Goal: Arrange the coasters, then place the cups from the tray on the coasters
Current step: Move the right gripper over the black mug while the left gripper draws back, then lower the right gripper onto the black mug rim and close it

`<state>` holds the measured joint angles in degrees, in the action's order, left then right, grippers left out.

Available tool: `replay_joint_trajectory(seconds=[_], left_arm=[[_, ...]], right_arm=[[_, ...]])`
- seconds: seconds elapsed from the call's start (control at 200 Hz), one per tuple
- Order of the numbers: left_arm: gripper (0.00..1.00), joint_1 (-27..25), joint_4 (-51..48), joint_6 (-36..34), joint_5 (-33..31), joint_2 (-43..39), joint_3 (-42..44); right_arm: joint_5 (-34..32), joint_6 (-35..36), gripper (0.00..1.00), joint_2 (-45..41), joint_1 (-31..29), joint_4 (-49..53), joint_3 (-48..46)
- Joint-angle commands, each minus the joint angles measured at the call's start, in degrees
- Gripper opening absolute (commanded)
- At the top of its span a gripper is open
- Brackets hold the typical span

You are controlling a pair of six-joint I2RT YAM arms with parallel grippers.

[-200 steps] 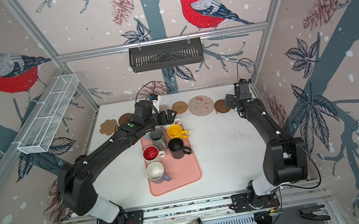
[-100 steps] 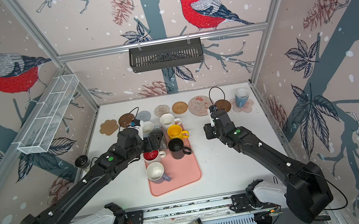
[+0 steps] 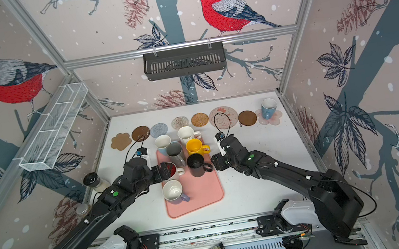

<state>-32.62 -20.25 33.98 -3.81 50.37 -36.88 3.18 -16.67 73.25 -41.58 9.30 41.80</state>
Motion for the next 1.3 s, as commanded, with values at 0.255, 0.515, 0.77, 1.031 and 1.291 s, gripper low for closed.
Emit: replay_joint_trajectory(seconds=[0.255, 0.515, 0.77, 1.031, 1.291], left_arm=[[0.97, 0.79, -8.11, -5.41, -6.09, 0.07, -6.70], [0.97, 3.32, -6.67, -7.02, -5.61, 0.75, -5.66], [0.97, 5.59, -5.13, -7.83, -2.99, 1.67, -5.29], [0.97, 5.70, -5.50, -8.74, -3.33, 1.10, -5.29], [0.97, 5.65, -5.33, -8.84, -3.40, -0.07, -4.87]], right_arm=[[11.69, 4.84, 0.74, 6.61, -0.98, -7.36, 0.80], [11.20, 7.00, 0.72, 11.29, -4.19, -3.34, 2.99], [5.55, 6.91, 0.65, 11.36, -8.40, -2.08, 3.90], [1.65, 5.57, 0.55, 15.29, -8.67, -1.16, 7.23], [0.69, 5.94, 0.32, 17.91, -9.56, 0.46, 9.44]])
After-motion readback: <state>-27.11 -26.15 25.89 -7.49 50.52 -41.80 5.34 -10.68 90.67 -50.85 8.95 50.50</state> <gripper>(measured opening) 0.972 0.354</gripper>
